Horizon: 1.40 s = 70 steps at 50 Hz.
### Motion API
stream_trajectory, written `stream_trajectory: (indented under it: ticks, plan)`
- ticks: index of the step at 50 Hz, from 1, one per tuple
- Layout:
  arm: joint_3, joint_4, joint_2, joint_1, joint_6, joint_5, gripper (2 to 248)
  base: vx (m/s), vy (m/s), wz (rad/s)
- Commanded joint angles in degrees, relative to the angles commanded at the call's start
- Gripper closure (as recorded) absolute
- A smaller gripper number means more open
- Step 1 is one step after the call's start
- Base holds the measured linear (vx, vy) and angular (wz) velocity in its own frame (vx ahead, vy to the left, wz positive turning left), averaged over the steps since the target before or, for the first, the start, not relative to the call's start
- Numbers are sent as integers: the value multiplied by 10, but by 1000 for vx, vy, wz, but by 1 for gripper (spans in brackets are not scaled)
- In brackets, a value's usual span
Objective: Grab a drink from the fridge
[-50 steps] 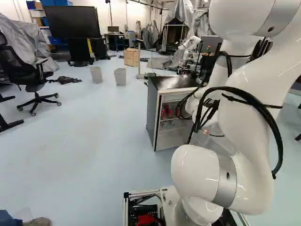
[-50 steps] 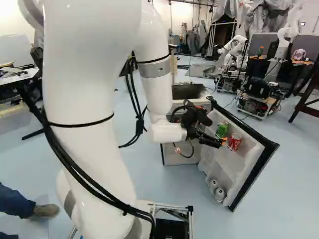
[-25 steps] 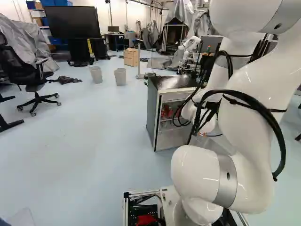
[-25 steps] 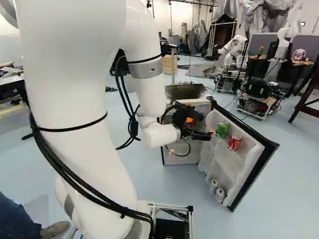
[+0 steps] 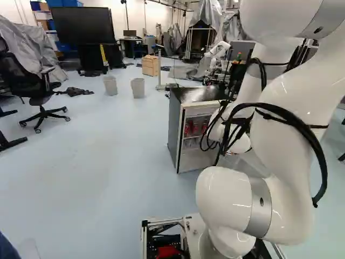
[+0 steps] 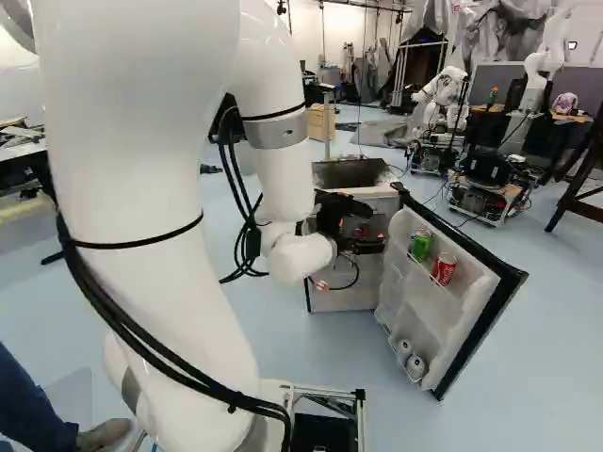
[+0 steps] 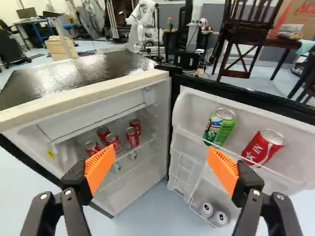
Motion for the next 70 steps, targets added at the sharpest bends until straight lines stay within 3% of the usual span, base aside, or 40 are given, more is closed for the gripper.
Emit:
stream_trajectory:
  ticks: [19,31,70]
  plan:
    - [-10,-112,-36,0,0,-1,3,0,0,0]
    - [-18,-166,-61,0,0,-1,3,0,0,0]
    - [-79,-188,-165,10,0,-1,3,0,0,0]
